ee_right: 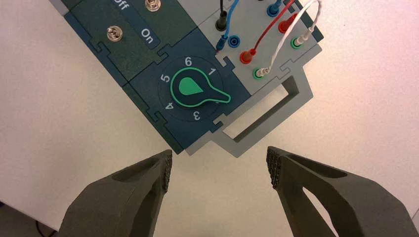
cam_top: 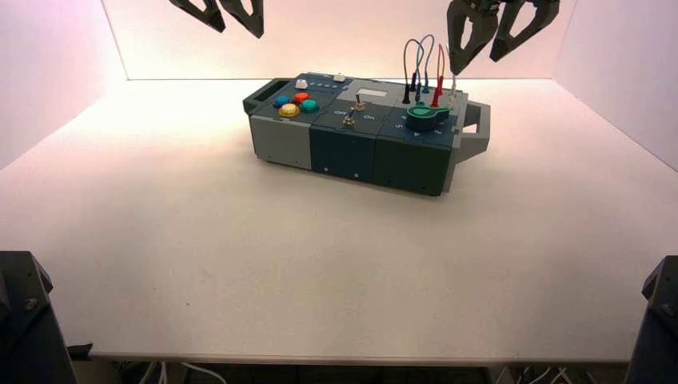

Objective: Close left gripper.

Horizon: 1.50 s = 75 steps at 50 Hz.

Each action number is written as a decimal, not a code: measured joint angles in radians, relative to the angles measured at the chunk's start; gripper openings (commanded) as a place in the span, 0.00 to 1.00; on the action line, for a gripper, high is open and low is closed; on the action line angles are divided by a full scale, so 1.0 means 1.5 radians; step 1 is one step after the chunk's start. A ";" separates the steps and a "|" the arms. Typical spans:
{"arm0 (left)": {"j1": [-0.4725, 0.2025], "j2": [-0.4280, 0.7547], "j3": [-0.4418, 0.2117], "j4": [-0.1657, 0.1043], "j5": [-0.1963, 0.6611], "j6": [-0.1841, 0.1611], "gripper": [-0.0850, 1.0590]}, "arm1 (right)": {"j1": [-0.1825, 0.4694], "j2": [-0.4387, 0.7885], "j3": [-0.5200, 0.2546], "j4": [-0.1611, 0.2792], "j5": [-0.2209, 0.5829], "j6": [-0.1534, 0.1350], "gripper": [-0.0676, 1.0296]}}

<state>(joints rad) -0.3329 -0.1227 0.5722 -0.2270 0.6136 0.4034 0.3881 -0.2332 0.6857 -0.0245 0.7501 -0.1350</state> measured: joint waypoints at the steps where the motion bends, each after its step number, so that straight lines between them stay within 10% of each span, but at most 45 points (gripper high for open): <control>1: -0.001 0.000 0.000 0.000 0.000 0.000 0.95 | 0.000 0.000 0.000 0.000 0.000 0.000 0.97; 40: -0.001 0.004 0.000 0.000 0.000 0.000 0.94 | 0.000 0.000 0.000 0.000 0.000 0.000 0.97; 46: -0.004 0.003 0.000 0.000 0.000 0.000 0.80 | 0.000 0.000 0.000 0.000 0.000 0.000 0.97; 61: -0.006 0.004 0.000 0.000 0.020 0.000 0.05 | 0.000 0.000 0.001 -0.001 0.000 0.000 0.97; 75: -0.006 0.022 -0.024 0.001 0.077 0.000 0.05 | 0.001 0.000 0.001 0.000 0.000 0.000 0.97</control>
<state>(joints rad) -0.3421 -0.0890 0.5369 -0.2255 0.7286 0.4034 0.3896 -0.2332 0.6872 -0.0245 0.7501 -0.1350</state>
